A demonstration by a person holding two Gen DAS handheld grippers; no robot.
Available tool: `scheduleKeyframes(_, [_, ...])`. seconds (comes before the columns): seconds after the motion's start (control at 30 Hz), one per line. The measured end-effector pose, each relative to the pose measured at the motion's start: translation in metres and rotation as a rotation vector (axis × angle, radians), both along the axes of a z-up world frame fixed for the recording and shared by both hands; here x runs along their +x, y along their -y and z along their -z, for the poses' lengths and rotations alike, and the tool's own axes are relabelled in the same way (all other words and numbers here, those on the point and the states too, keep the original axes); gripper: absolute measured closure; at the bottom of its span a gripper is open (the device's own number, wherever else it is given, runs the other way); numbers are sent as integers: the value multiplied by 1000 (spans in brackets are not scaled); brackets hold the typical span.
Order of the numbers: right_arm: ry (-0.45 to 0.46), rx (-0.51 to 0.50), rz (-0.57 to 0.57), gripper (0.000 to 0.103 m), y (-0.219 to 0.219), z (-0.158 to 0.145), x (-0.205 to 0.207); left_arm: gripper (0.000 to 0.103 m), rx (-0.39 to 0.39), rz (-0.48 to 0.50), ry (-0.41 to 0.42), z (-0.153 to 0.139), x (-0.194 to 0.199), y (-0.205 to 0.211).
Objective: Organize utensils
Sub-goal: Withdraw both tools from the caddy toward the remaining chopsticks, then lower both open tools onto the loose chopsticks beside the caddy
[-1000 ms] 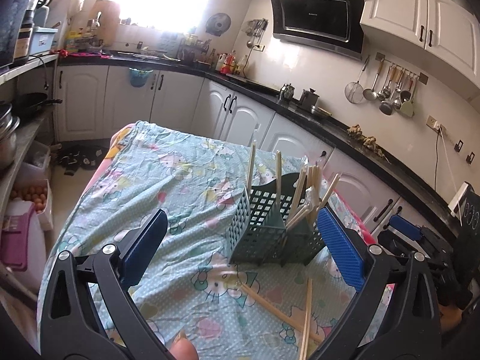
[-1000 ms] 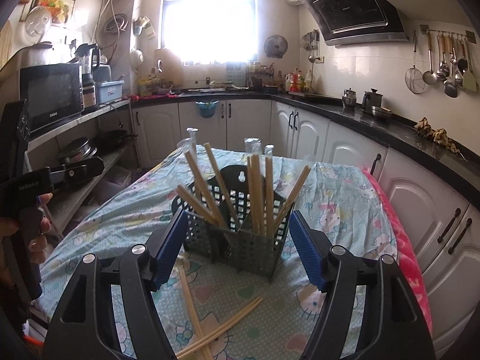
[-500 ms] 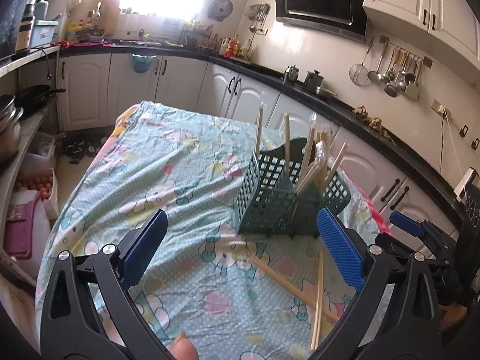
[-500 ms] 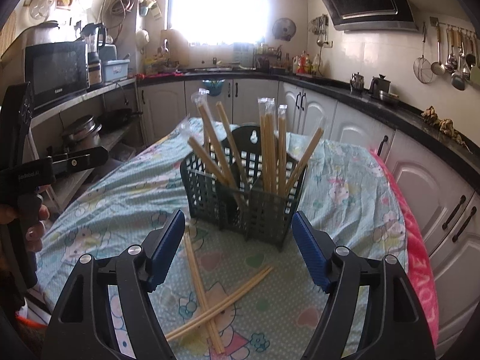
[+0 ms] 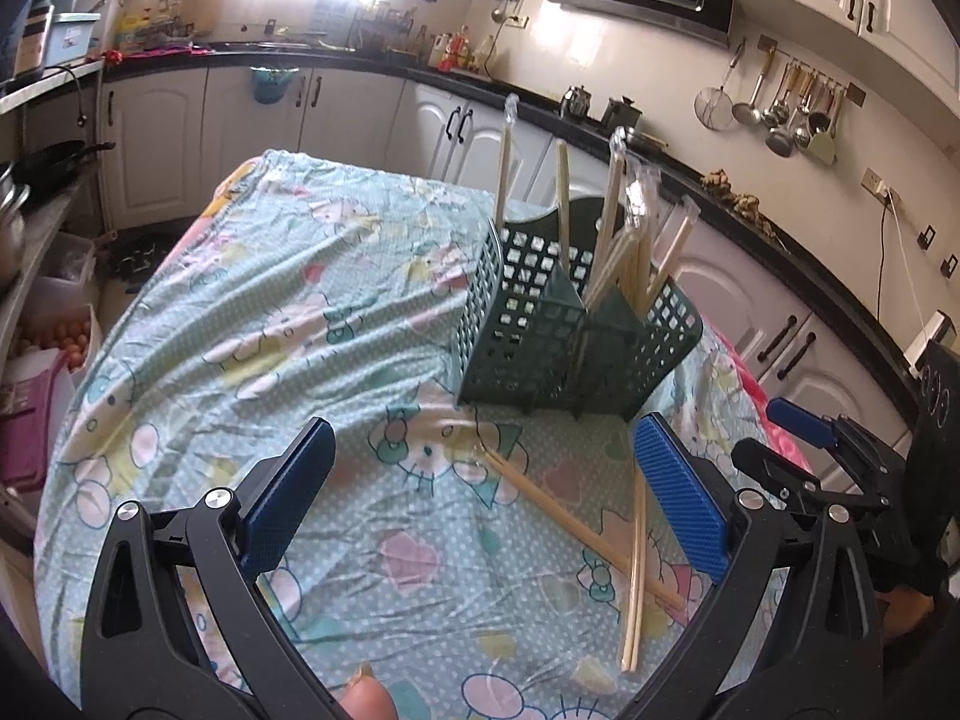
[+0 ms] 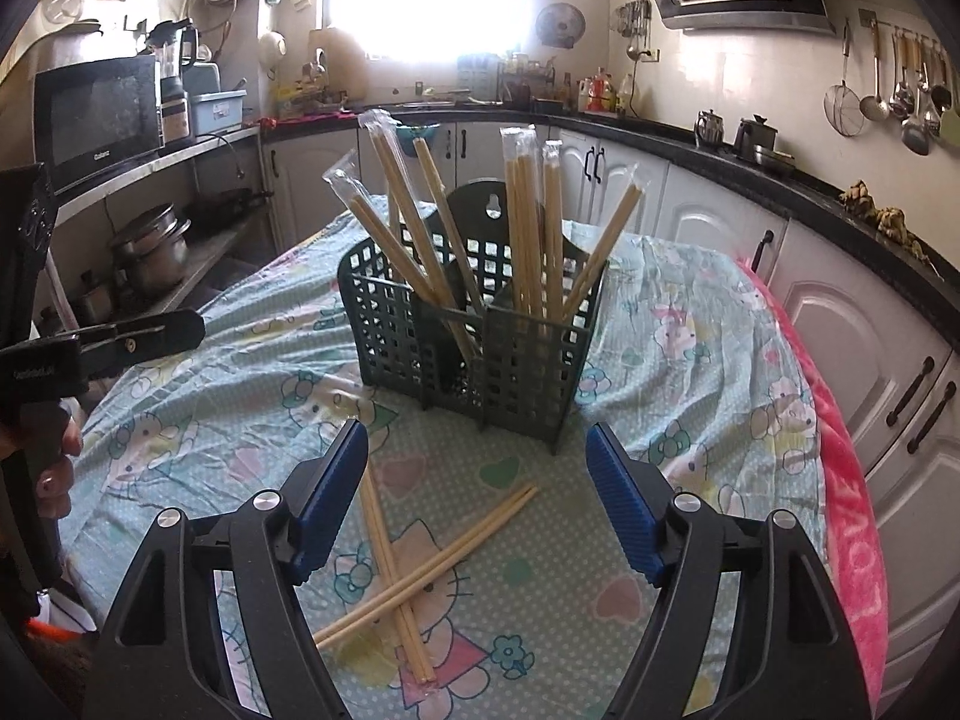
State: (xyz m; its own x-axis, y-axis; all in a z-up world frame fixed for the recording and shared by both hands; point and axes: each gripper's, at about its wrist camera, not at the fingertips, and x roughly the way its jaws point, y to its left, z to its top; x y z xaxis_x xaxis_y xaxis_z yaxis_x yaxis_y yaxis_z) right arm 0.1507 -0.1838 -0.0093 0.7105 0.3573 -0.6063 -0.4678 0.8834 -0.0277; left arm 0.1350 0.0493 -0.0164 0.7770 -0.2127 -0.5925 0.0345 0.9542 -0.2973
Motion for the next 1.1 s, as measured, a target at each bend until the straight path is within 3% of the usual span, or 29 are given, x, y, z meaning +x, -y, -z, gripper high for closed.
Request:
scheduleKeyframes(0.43, [-60,-28,34,30,11,26,16,11,-23,33,-75,27,11,14])
scheduleKeyframes(0.7, [-129,-36,54,31,18,48,32,11,-77,80,-159,51,24,23])
scheduleKeyframes(0.77, [-155,-35,54,36,19,55,37,11,-97,95,-181,57,27,25])
scheduleKeyframes(1.1, [-252,-1,65,52,19,75,60,43,-165,147,-290,80,51,38])
